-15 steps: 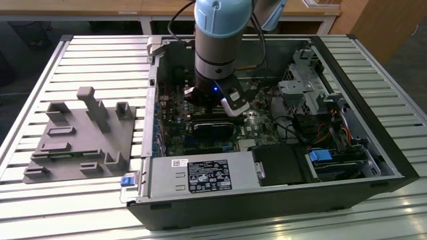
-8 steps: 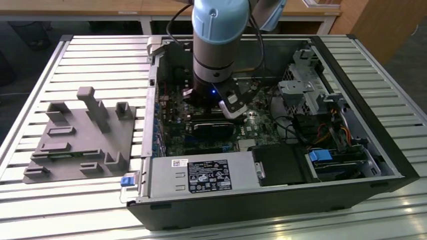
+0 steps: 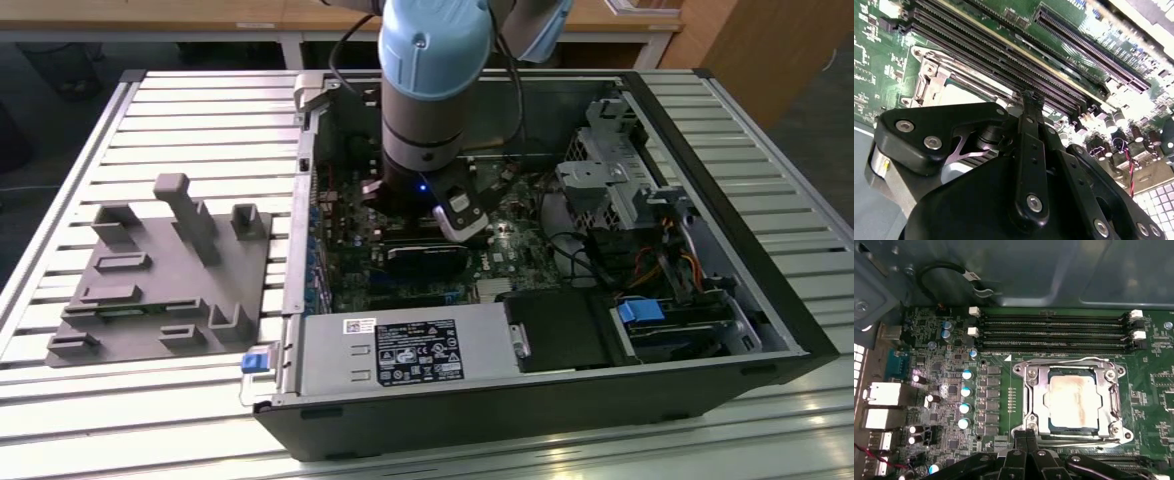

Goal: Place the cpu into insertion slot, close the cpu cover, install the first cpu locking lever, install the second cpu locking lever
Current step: 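Install the second cpu locking lever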

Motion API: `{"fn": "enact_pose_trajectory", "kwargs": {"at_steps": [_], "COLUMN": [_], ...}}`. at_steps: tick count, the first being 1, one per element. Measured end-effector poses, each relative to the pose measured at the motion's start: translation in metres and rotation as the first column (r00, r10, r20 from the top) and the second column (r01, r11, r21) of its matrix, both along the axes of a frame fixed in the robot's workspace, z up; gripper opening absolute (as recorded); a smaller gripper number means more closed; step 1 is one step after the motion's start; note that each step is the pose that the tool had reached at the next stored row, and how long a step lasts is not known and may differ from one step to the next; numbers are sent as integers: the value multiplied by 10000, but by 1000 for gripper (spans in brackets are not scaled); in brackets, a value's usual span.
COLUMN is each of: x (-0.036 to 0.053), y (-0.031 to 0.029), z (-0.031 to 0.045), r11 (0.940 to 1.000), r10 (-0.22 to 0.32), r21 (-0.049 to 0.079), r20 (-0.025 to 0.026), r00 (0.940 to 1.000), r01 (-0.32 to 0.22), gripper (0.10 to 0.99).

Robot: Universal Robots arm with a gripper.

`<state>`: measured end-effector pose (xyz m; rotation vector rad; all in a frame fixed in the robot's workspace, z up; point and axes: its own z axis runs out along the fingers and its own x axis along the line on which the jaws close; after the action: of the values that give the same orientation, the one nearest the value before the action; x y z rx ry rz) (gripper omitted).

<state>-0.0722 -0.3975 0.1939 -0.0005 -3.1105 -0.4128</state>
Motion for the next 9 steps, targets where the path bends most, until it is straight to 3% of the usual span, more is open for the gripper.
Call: {"fn": "enact_pose_trajectory", "kwargs": {"at_steps": [4,9], "x": [-36,-42], "y": [1,-2], "z": [-28,-56], "r11": [9999,9999], "r10": [0,0], "r21": [105,134], "r20": [4,0], "r00": [10000,10000], "r01": [0,0], "gripper": [106,106]}}
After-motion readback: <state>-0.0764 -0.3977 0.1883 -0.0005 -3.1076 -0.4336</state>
